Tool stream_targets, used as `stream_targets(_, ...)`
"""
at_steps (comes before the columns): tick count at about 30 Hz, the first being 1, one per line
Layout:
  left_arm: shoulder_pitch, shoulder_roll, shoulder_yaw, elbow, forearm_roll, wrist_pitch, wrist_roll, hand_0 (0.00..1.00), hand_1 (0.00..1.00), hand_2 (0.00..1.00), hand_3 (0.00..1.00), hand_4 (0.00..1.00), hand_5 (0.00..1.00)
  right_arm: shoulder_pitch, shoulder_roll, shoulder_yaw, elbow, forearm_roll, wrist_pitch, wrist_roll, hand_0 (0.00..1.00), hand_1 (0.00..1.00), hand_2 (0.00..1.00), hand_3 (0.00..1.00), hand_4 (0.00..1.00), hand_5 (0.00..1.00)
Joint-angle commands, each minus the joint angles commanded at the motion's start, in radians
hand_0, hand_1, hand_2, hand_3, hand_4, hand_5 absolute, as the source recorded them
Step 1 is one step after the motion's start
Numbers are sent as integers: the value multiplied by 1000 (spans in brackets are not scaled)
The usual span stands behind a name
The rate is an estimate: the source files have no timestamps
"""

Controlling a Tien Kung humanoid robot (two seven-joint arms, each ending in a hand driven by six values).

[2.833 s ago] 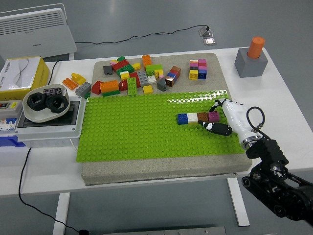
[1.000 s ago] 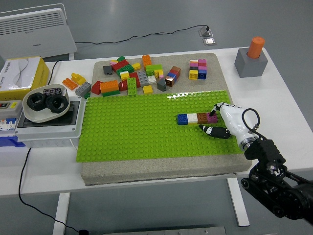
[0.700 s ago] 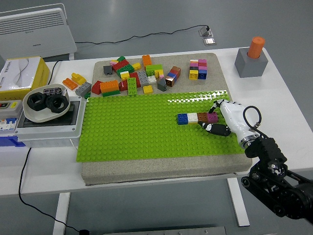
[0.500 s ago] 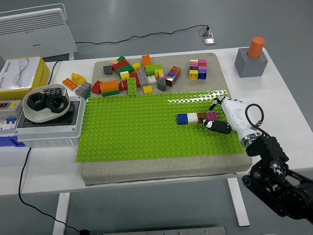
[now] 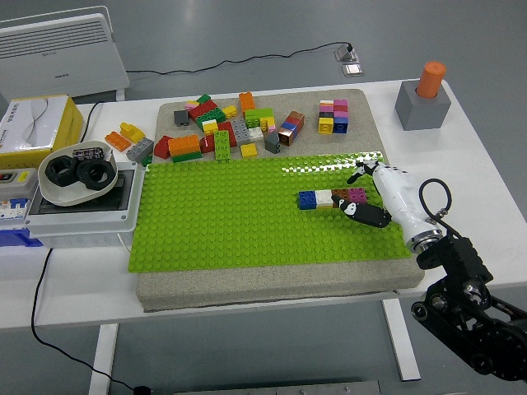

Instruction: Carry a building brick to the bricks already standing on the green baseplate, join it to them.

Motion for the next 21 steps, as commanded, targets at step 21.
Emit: stream_targets(21,-20,26,74,0,7,-52,-40,695,495,468,583,338,79,-52,-19,106,47,56,-66,78,687,677,701,634,715,443)
